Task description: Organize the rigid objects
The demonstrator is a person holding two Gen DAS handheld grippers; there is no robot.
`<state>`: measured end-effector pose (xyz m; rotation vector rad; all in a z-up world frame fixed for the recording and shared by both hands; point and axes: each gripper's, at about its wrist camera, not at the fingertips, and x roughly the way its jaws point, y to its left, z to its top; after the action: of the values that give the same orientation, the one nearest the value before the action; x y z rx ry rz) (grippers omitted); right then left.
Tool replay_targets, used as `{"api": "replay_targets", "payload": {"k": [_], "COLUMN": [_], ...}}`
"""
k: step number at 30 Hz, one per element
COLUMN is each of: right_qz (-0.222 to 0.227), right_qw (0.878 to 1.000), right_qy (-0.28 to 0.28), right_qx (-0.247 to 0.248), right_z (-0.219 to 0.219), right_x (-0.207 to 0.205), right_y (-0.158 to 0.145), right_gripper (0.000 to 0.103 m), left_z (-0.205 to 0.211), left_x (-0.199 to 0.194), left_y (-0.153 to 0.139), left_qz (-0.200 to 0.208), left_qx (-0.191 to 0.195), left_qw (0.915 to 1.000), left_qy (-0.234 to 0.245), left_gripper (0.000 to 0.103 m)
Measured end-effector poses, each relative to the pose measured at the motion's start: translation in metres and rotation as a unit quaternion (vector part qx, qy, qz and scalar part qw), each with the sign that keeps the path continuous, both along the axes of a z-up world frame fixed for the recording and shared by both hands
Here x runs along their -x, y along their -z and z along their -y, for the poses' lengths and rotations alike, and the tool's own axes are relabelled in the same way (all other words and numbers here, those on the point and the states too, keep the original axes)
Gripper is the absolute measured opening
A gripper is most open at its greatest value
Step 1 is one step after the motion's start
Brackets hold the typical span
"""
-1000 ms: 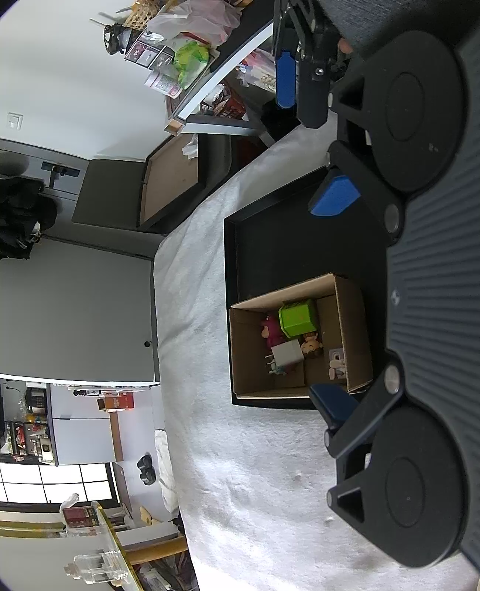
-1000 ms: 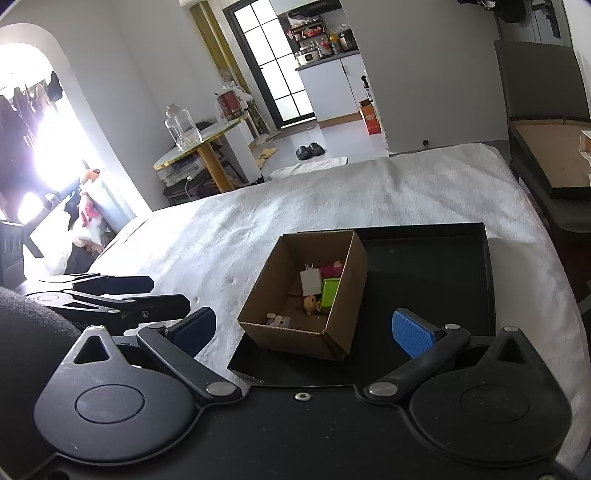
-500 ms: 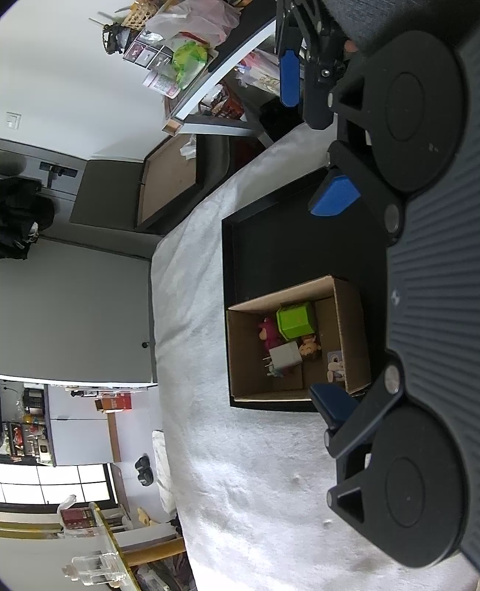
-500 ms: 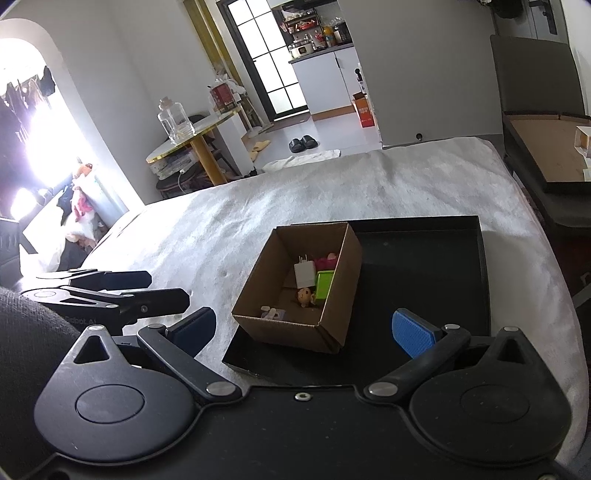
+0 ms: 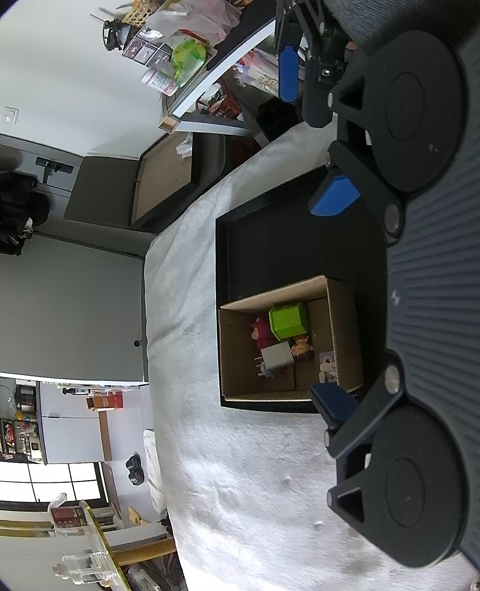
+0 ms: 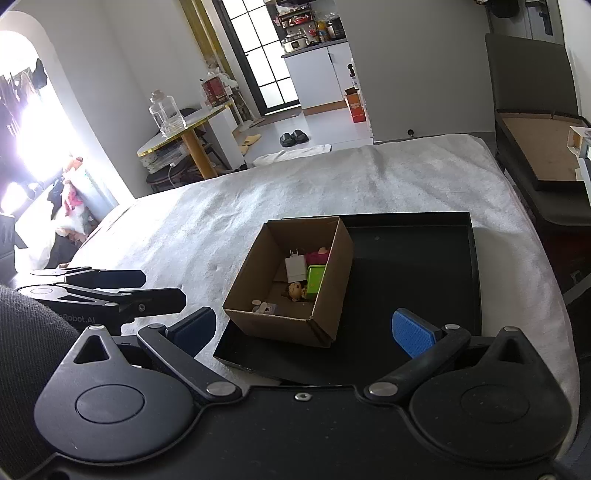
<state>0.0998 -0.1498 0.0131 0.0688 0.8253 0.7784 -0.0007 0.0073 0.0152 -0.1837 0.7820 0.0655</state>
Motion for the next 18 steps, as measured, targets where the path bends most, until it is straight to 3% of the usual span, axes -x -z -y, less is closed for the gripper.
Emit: {"api": "replay_targets", "payload": {"k": [18], "right_qz": [0.002], "right_qw": [1.000], "right_qy": [0.006], "right_qx": [0.006], "right_z": [0.0000], "right_x": [0.0003], "right_y": [-0.0018], "right_gripper": [0.103], "left_z": [0.0001], "left_x": [0.0011], "left_y": [0.0011], "left_qz": [-0.004], "left_qx": [-0.005], "left_qw": [1.0000], "left_qy": [-0.005], "left_gripper": [0.097]}}
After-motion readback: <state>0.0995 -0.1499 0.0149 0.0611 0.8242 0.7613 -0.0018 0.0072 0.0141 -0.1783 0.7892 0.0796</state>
